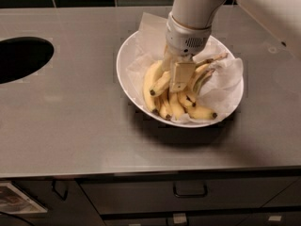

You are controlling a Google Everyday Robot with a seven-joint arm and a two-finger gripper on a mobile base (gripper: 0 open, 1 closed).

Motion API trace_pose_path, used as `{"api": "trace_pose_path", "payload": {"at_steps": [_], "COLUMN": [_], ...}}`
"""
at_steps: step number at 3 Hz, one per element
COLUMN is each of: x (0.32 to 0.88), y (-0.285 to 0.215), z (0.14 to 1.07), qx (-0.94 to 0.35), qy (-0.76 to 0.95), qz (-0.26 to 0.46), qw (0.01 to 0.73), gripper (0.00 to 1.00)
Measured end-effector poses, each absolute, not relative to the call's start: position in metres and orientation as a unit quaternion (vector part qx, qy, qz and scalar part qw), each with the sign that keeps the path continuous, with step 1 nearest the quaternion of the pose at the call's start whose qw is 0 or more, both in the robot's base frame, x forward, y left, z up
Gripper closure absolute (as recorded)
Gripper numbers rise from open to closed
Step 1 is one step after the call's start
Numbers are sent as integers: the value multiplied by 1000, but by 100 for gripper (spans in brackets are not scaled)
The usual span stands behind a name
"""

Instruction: Pick banana from white bowl

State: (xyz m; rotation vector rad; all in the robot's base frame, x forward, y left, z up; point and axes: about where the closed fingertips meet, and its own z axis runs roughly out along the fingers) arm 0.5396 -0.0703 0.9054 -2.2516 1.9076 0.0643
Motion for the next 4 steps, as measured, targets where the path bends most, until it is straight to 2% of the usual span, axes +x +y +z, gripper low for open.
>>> {"api": "trace_pose_path", "payload": {"at_steps": [1,2,3,4], "x": [541,542,542,540], "y": [-71,-72,-72,-69], "z": [903,901,901,911], "qx": [-759,-757,-757,-764], "qy": [645,647,647,634], "qz": [22,26,26,26], "qw": [92,89,89,117], "gripper": [46,65,88,100]}}
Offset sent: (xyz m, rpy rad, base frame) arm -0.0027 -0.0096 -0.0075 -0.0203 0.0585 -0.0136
